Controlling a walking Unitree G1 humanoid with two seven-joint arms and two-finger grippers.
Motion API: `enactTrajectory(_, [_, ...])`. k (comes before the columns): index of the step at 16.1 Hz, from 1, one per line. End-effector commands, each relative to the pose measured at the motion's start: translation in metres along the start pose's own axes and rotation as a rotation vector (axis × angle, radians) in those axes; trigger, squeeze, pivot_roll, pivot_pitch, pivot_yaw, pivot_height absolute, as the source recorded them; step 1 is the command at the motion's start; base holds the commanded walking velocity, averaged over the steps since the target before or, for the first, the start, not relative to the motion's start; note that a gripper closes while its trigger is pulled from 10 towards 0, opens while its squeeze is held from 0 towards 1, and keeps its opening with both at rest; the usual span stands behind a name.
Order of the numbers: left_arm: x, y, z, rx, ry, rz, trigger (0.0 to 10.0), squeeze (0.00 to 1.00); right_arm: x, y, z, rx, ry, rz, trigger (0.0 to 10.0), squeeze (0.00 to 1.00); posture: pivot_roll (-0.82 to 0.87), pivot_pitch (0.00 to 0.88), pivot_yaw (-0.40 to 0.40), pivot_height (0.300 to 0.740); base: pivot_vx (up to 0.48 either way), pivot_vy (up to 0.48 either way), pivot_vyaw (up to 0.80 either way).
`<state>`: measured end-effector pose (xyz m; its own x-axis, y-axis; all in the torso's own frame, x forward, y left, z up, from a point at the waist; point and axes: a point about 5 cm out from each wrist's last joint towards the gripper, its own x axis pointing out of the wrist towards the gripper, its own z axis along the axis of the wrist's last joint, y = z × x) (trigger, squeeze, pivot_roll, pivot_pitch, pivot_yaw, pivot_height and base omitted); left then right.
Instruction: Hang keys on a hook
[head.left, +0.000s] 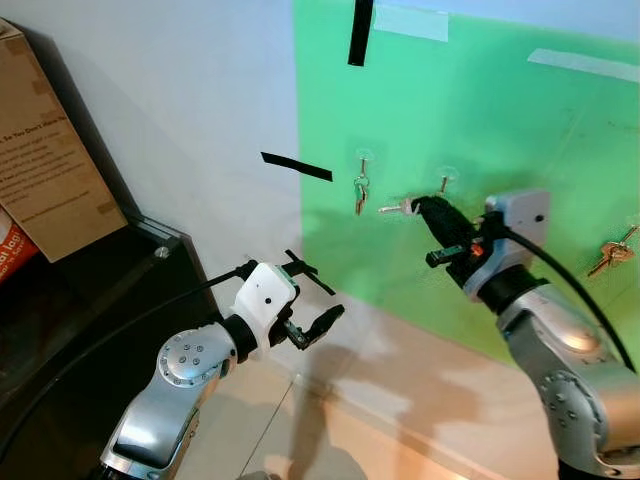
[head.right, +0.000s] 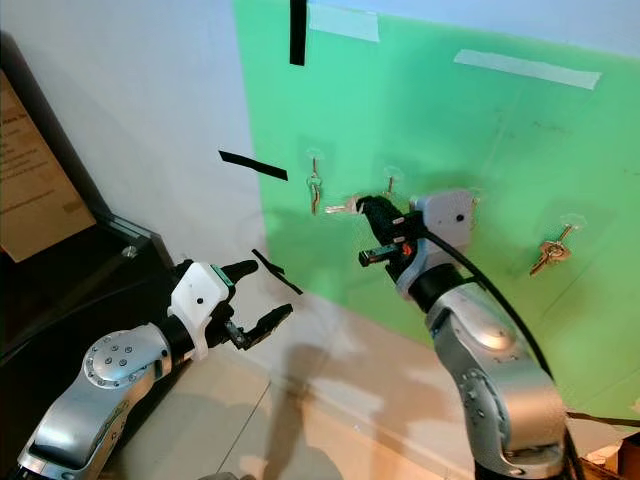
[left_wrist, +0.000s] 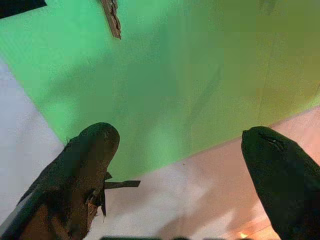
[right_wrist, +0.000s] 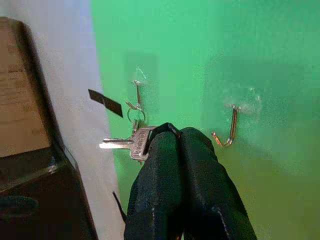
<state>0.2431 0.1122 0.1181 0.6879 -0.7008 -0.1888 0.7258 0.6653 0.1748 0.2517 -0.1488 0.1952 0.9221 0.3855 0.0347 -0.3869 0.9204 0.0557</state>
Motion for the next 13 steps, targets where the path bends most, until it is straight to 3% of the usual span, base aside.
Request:
enactTrajectory(1, [-0.001, -0.001, 0.004, 0.016, -0.02, -0.014, 10.0, 0.11, -0.001, -0.004, 0.011, -0.001, -0.046, -0.012, 10.0, 0.0, -0.07, 0.0, 0.047, 0.74, 0.0, 0.0, 0.0])
enactTrajectory(6, [-0.001, -0.001, 0.004, 0.017, -0.021, -0.015, 10.0, 0.11, 0.002, -0.01, 0.013, -0.008, -0.06, -0.074, 10.0, 0.0, -0.07, 0.0, 0.048, 0.74, 0.0, 0.0, 0.0])
enactTrajectory(11, [-0.001, -0.001, 0.004, 0.017, -0.02, -0.015, 10.0, 0.11, 0.009, -0.003, 0.01, 0.013, -0.057, -0.071, 10.0, 0.0, -0.07, 0.0, 0.044, 0.74, 0.0, 0.0, 0.0])
enactTrajectory(13, [-0.001, -0.001, 0.004, 0.016, -0.019, -0.016, 10.0, 0.11, 0.014, -0.01, 0.01, 0.025, -0.076, -0.173, 10.0, 0.0, -0.07, 0.0, 0.046, 0.74, 0.0, 0.0, 0.0])
